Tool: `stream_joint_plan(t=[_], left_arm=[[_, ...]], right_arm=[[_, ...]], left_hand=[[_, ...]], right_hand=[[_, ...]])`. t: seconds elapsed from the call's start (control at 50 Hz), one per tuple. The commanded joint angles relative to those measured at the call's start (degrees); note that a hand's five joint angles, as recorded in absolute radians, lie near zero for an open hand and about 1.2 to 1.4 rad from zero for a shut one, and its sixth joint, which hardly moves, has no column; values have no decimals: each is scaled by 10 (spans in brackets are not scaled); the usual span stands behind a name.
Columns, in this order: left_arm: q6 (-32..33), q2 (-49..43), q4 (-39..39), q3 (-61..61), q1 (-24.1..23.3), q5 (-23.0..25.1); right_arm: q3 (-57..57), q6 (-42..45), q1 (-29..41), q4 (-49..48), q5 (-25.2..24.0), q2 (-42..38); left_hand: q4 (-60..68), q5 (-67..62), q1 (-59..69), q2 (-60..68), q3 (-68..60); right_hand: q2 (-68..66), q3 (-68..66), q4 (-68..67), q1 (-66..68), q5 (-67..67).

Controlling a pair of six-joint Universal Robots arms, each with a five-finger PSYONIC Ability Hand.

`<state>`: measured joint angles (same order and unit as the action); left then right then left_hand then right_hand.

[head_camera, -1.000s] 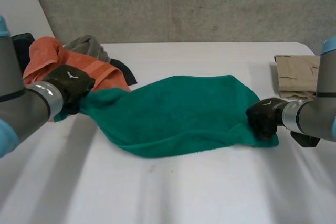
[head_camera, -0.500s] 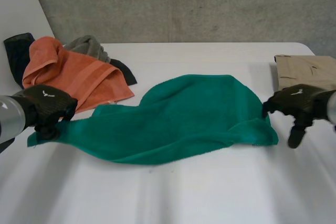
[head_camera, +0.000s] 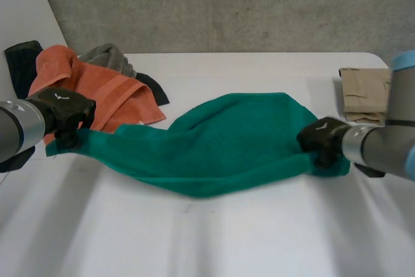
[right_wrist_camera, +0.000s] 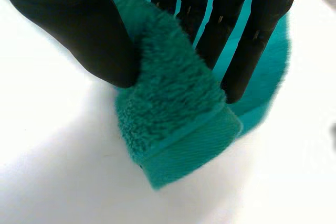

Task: Fold the laundry.

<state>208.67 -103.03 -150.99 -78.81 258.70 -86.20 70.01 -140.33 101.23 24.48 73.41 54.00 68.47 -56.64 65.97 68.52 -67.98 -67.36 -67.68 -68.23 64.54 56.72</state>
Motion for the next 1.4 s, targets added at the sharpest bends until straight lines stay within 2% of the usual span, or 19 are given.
stream_joint_plan(t=[0.02, 0.08, 0.18, 0.26, 0.38, 0.44, 0.54, 0.56, 0.62, 0.64, 0.7, 0.74, 0.82, 0.9, 1.08, 1.22, 1.4], left_arm=[[25, 29, 47, -40, 8, 7], [67, 46, 77, -54, 16, 10], [146, 69, 113, -77, 30, 24], [166, 57, 109, -80, 21, 24], [160, -45, 81, -36, -5, 2], [158, -114, 62, 29, -20, -32], [154, -196, 65, 199, -48, -86], [151, -211, 65, 271, -58, -103], [138, -219, 58, 388, -73, -115], [121, -220, 37, 458, -79, -115], [83, -216, -23, 538, -83, -111], [35, -199, -97, 570, -81, -107], [-18, -170, -216, 546, -77, -95], [-23, -162, -245, 495, -75, -87], [-32, -176, -258, 377, -70, -93], [-40, -206, -260, 292, -77, -105], [-35, -263, -248, 170, -107, -121]], right_arm=[[54, 45, -88, 41, -30, 183], [48, 88, -124, 107, -39, 190], [46, 231, -141, 271, -30, 197], [60, 274, -137, 307, -24, 190], [70, 256, -94, 230, -19, 132], [49, 253, -73, 192, 2, 94], [-71, 224, -46, 136, 59, 45], [-133, 190, -41, 105, 80, 33], [-223, 112, -39, 38, 105, 22], [-272, 50, -42, -20, 118, 20], [-310, -22, -49, -98, 127, 26], [-310, -84, -54, -182, 131, 41], [-272, -122, -54, -294, 130, 71], [-227, -119, -53, -349, 123, 87], [-168, -118, -45, -329, 82, 73], [-110, -112, -33, -297, 46, 29], [11, -27, -56, -247, 32, -7]], left_hand=[[115, -134, 140, 115, -120], [115, -134, 140, 115, -120], [115, -134, 140, 115, -120], [115, -134, 140, 115, -120], [115, -134, 140, 115, -120], [115, -134, 140, 115, -120], [115, -134, 140, 115, -120], [115, -134, 140, 115, -120], [115, -134, 140, 115, -120], [115, -134, 140, 115, -120], [115, -134, 140, 115, -120], [115, -134, 140, 115, -120], [115, -134, 140, 115, -120], [115, -134, 140, 115, -120], [115, -134, 140, 115, -120], [115, -134, 140, 115, -120], [115, -134, 140, 115, -120]], right_hand=[[-126, -123, -118, 155, 133], [-126, -123, -118, 155, 133], [-126, -123, -118, 155, 133], [-126, -123, -118, 155, 133], [-126, -123, -118, 155, 133], [-126, -123, -118, 155, 133], [-126, -123, -118, 155, 133], [-126, -123, -118, 155, 133], [-126, -123, -118, 155, 133], [-126, -123, -118, 155, 133], [-126, -123, -118, 155, 133], [-126, -123, -118, 155, 133], [-126, -123, -118, 155, 133], [-126, -123, -118, 155, 133], [-126, -123, -118, 155, 133], [-126, -123, -118, 155, 133], [-126, -123, -118, 155, 133]])
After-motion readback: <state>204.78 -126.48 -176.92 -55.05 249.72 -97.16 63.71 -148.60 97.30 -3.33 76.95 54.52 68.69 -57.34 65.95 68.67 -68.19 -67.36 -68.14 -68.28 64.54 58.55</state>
